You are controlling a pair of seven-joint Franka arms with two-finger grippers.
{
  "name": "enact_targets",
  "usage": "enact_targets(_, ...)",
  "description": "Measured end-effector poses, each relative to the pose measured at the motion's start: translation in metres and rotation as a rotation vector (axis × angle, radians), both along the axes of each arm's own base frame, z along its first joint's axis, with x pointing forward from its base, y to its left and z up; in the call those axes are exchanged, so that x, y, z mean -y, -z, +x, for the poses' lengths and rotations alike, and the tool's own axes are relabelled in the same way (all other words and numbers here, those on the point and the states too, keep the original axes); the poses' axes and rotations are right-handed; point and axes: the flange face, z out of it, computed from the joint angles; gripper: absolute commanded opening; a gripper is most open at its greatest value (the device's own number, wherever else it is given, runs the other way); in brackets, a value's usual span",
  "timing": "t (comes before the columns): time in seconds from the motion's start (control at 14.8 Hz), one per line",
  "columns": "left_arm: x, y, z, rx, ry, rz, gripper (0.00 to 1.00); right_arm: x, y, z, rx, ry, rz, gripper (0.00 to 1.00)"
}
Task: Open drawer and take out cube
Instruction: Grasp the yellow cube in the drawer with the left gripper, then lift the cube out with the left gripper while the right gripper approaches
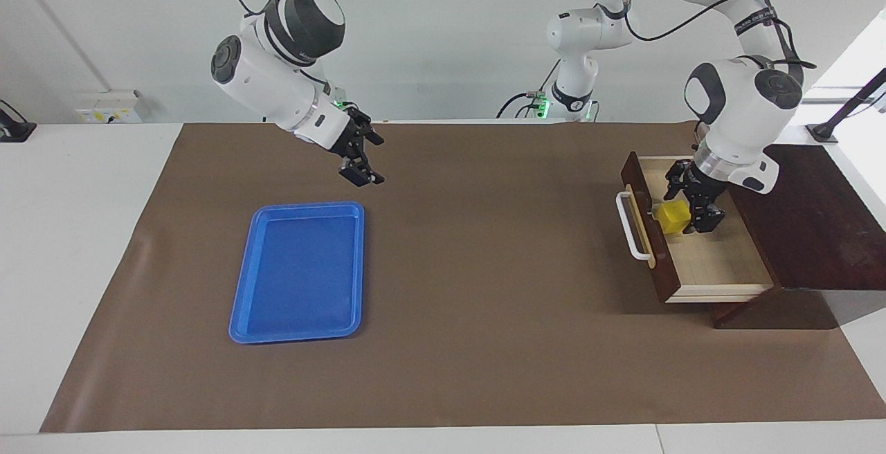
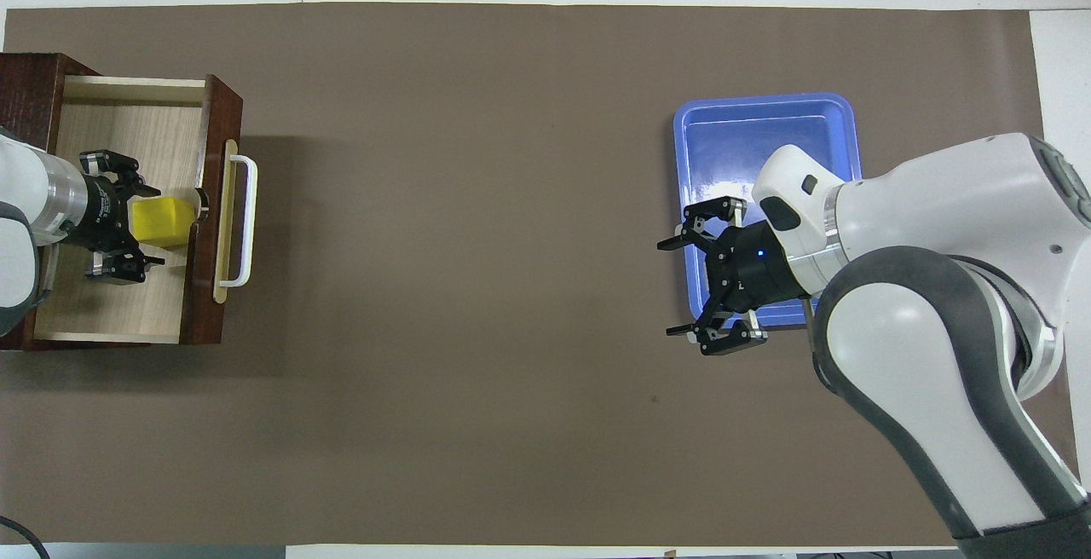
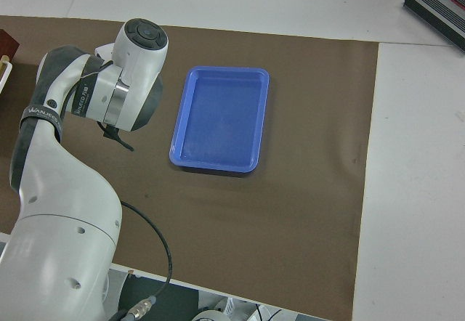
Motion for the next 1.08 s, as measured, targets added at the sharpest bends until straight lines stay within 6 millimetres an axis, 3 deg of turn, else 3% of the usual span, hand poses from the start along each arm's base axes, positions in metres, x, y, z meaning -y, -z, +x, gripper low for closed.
enact_targets(0.27, -0.004, -0.015, 0.005, 0.015, -0.009, 0.001, 0.00, -0.031, 0.022, -0.009, 0.054, -0.044, 0.123, 1.00)
enact_targets(0.54, 0.008, -0.084, 0.019, -0.018, -0.073, -0.003, 0.00, -0.073, 0.038, -0.015, 0.103, -0.064, 0.174, 1.00)
enact_targets(0.75, 0.066, -0.117, 0.016, -0.038, -0.111, -0.005, 0.00, -0.107, 0.044, -0.024, 0.143, -0.063, 0.178, 1.00)
enact_targets(0.95, 0.151, -0.113, 0.001, -0.058, -0.135, 0.002, 0.00, -0.126, 0.044, -0.031, 0.130, -0.036, 0.169, 1.00)
enact_targets(1.08, 0.207, -0.100, -0.022, -0.088, -0.109, 0.018, 0.00, -0.137, 0.040, -0.034, 0.152, -0.025, 0.165, 1.00)
